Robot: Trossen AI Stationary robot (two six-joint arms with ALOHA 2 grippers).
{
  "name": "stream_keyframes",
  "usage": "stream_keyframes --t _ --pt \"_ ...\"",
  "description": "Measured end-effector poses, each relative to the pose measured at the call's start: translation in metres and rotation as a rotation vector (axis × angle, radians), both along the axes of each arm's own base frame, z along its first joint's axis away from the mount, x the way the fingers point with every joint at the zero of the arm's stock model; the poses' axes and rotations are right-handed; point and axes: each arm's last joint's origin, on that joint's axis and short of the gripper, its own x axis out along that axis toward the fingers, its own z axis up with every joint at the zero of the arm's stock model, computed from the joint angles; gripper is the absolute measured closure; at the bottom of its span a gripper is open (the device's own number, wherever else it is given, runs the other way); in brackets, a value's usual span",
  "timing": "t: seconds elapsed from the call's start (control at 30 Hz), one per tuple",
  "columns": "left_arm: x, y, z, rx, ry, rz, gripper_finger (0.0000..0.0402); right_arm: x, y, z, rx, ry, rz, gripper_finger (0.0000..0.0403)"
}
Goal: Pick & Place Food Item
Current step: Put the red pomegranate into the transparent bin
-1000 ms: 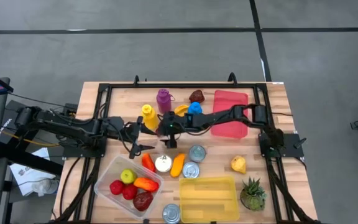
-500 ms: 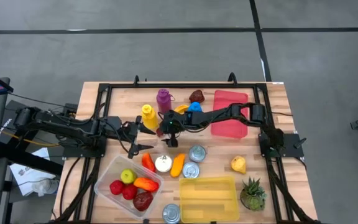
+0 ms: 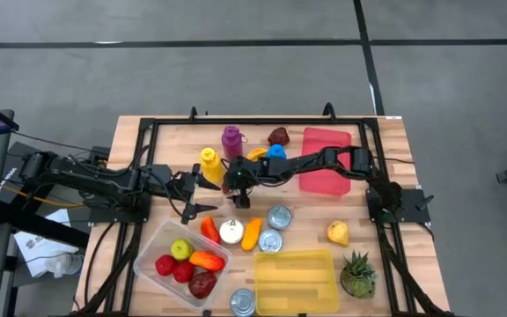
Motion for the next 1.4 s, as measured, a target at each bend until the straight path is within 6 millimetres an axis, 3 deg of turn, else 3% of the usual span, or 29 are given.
stream_keyframes --t 0.23,0.5,0.9,1.13,1.4 --pt "0.0 0.0 0.0 0.0 0.0 0.0 0.0121 -0.001 0.001 -0.001 0.003 0.021 -0.001 0.0145" --pt "0.0 0.0 0.0 0.001 0.0 0.005 0.0121 -0.003 0.013 -0.002 0.017 0.054 0.008 0.0297" --pt "0.0 0.0 0.0 0.004 -0.005 0.012 0.0121 -0.009 0.045 0.005 0.014 0.116 0.008 0.0298" --pt "-0.015 0.001 0.021 0.025 -0.13 0.007 0.0121 -0.017 0.07 0.055 -0.007 -0.008 0.044 0.0298" --pt "-0.053 0.006 0.034 0.037 -0.173 0.082 0.0121 -0.041 0.091 0.09 0.002 -0.237 0.095 0.0302"
